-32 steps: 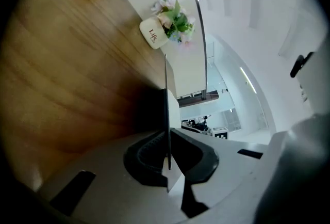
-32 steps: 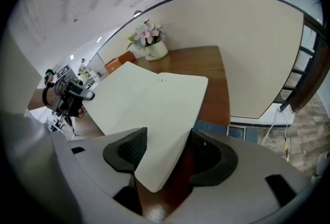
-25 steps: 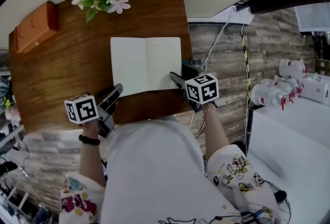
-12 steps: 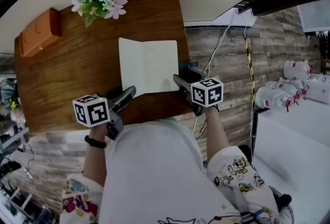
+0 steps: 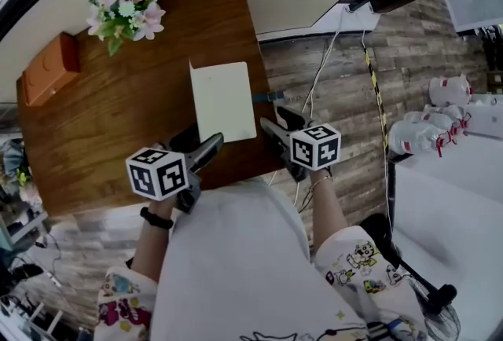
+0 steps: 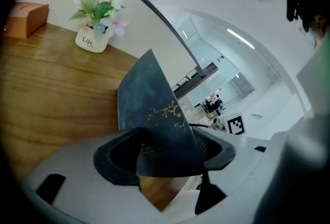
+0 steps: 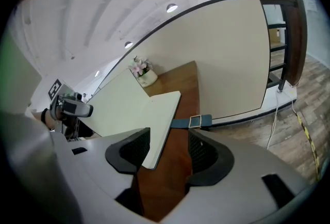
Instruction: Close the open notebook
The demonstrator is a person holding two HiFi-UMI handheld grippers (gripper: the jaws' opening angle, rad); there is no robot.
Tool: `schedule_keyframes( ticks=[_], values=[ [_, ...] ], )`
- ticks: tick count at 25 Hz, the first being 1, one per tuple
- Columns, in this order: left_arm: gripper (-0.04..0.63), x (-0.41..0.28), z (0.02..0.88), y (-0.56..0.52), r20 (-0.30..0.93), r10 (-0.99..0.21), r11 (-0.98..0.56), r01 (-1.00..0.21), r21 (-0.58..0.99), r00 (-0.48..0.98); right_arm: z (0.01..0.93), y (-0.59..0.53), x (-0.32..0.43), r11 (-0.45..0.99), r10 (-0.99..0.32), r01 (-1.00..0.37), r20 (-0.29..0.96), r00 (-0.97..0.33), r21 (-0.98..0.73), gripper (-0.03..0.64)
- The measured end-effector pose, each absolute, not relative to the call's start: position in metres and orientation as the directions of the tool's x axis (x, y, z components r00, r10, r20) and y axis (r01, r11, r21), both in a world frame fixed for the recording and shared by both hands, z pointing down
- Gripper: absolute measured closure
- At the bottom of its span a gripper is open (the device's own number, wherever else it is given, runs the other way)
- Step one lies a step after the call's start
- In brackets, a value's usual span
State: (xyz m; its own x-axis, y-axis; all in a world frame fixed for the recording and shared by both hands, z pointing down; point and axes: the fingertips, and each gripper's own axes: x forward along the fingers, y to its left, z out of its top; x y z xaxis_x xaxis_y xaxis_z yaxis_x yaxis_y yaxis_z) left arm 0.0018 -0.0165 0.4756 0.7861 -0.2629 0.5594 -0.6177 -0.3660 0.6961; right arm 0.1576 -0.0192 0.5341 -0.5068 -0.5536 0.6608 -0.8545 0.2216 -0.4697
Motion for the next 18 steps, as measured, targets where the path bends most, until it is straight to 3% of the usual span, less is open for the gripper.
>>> schedule_keyframes(
  ticks=[18],
  values=[
    [0.265,0.052,0.497,-0.018,0.675,-0.497,-0.317,-0.838,0.443,0.545,0.524,-0.001,0.208,0.151,-0.636,-0.859,0.617,-0.464,-0.490,0.414]
  ],
)
